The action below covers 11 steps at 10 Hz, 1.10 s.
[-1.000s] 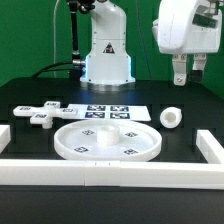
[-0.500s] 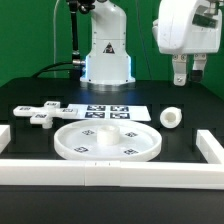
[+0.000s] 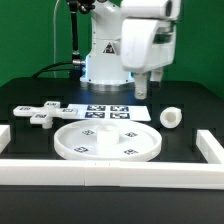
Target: Assemble round table
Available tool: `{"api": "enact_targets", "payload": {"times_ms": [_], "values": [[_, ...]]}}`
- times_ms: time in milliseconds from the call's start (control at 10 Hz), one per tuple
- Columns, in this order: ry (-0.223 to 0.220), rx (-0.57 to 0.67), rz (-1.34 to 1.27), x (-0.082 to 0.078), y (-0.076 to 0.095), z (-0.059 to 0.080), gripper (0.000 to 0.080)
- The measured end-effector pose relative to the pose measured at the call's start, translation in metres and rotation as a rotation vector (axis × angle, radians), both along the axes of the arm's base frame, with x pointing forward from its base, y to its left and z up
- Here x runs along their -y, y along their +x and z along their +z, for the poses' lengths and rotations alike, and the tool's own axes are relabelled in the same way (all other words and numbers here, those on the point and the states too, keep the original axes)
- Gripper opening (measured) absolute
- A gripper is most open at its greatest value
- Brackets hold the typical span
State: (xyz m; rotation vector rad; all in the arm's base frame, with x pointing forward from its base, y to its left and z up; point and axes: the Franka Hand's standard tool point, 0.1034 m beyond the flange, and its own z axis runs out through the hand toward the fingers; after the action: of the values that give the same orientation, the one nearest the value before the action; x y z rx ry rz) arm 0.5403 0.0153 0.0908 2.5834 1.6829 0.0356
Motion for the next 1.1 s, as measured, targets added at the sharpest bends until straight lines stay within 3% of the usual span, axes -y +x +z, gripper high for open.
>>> {"api": "enact_targets", "payload": {"times_ms": [100, 500, 800, 1100], "values": [[0.001, -0.01, -0.001, 0.011, -0.004, -0.009, 0.0649], [0.002, -0.013, 0.014, 0.011, -0.004, -0.012, 0.0649], [0.008, -0.048, 0.054, 0.032, -0.015, -0.045, 0.0649], [0.015, -0.075, 0.057, 0.04, -0.02, -0.064, 0.0649]]}}
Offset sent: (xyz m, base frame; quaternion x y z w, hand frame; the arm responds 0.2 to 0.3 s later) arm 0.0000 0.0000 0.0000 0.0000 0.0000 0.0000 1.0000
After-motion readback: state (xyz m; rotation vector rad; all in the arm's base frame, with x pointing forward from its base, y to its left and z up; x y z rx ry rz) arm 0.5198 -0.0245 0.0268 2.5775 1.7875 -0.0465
